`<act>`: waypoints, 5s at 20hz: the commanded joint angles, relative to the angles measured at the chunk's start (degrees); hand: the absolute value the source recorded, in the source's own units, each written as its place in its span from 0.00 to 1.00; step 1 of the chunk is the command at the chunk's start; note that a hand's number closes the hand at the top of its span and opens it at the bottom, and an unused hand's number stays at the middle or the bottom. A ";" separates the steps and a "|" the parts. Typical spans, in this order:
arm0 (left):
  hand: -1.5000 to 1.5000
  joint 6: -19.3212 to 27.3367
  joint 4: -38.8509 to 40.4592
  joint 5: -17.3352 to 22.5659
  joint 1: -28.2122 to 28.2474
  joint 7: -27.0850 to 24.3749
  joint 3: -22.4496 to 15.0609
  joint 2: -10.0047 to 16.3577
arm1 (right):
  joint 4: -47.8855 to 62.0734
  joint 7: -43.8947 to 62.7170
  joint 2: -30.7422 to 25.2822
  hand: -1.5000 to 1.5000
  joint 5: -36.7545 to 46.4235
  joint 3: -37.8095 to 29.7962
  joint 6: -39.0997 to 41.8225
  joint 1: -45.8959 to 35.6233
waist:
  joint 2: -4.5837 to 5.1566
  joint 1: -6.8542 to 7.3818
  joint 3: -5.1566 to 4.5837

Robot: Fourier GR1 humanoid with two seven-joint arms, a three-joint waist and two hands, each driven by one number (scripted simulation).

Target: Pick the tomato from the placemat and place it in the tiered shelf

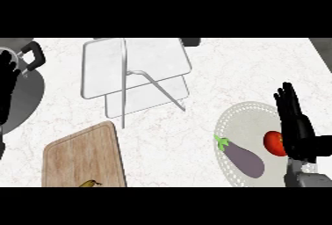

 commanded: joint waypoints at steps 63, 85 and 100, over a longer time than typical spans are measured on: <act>0.50 -11.27 1.12 -5.44 10.88 -8.14 -16.11 -14.45 | 10.24 91.63 -22.55 0.00 20.99 15.38 11.24 -10.90 | 0.10 1.99 -2.56; 0.50 -9.96 -0.68 -6.97 13.73 -7.94 -16.36 -16.28 | 18.31 91.66 -16.28 0.00 24.43 14.77 13.77 -14.08 | 0.07 1.53 -2.33; 0.50 -12.33 -2.97 -6.19 16.82 -9.86 -14.68 -15.09 | 18.06 88.85 -14.25 1.00 33.61 14.61 13.66 -15.57 | 0.02 1.82 -2.31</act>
